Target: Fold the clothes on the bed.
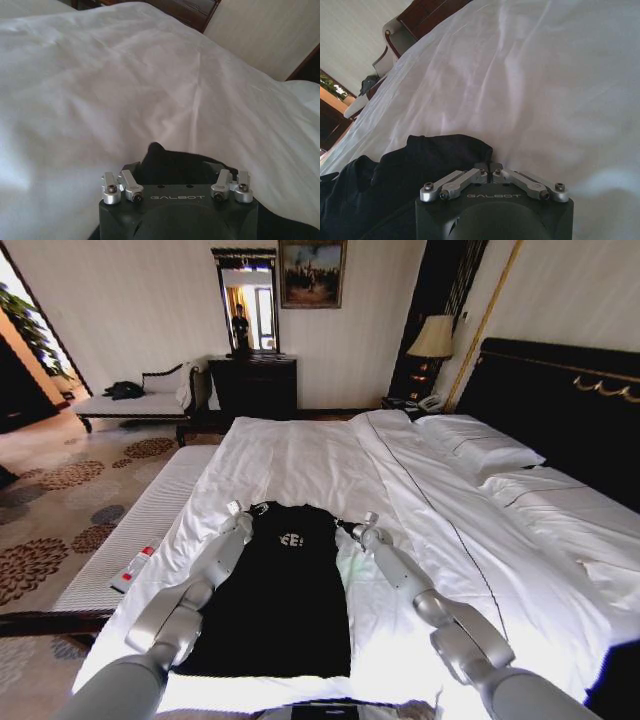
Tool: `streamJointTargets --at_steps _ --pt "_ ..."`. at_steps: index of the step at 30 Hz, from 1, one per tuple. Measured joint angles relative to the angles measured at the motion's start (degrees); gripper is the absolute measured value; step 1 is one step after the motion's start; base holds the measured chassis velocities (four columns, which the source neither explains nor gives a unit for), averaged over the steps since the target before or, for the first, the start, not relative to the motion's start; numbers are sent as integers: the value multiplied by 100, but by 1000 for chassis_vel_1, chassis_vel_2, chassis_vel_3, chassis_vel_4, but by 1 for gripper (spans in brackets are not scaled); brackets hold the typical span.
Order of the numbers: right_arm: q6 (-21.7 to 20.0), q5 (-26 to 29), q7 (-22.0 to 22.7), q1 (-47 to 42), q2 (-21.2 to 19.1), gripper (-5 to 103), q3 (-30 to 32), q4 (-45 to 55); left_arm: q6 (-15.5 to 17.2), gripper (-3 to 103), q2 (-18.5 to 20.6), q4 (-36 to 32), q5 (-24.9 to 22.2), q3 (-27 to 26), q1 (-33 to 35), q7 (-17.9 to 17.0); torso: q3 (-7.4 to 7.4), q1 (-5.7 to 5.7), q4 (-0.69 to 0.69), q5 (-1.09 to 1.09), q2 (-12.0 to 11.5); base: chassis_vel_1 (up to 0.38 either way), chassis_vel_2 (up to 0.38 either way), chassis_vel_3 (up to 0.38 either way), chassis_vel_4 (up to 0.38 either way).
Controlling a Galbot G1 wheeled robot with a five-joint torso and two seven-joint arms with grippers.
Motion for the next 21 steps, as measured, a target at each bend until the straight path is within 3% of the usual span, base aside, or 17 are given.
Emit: streamJointTargets --at_steps 2,3,7,9,11,15,17,20,21 --pt "-3 5 -1 -9 -2 0 0 5 -40 69 -2 78 30 -13 -34 9 0 0 0 -1 0 0 0 0 0" --pt "-5 7 1 -18 -1 0 0 16 -59 61 -11 115 43 -24 -46 12 0 0 1 -1 0 0 0 0 0" --pt "-11 20 5 -31 -11 0 -15 45 -81 56 -18 153 61 -34 -52 16 0 0 0 0 0 0 0 0 0" --pt "-15 33 9 -32 -14 0 -26 49 -98 40 -17 156 75 -34 -52 24 0 0 0 0 0 0 0 0 0" --pt "-16 37 10 -28 -15 0 -27 49 -102 40 -13 151 76 -34 -47 27 0 0 0 0 0 0 0 0 0" --pt "-17 40 15 -16 7 0 -28 53 -105 18 15 94 79 -10 -27 33 0 0 0 -1 0 0 0 0 0" --pt "-17 39 17 -20 9 0 -29 60 -105 18 21 85 79 -6 -24 35 0 0 0 -1 0 0 0 0 0" --pt "-18 39 27 -56 20 0 -29 103 -106 3 55 12 79 18 0 41 0 0 0 -1 0 0 0 0 0" --pt "-17 39 28 -60 21 0 -29 111 -106 3 60 -2 79 20 5 41 0 0 0 -1 0 0 0 0 0"
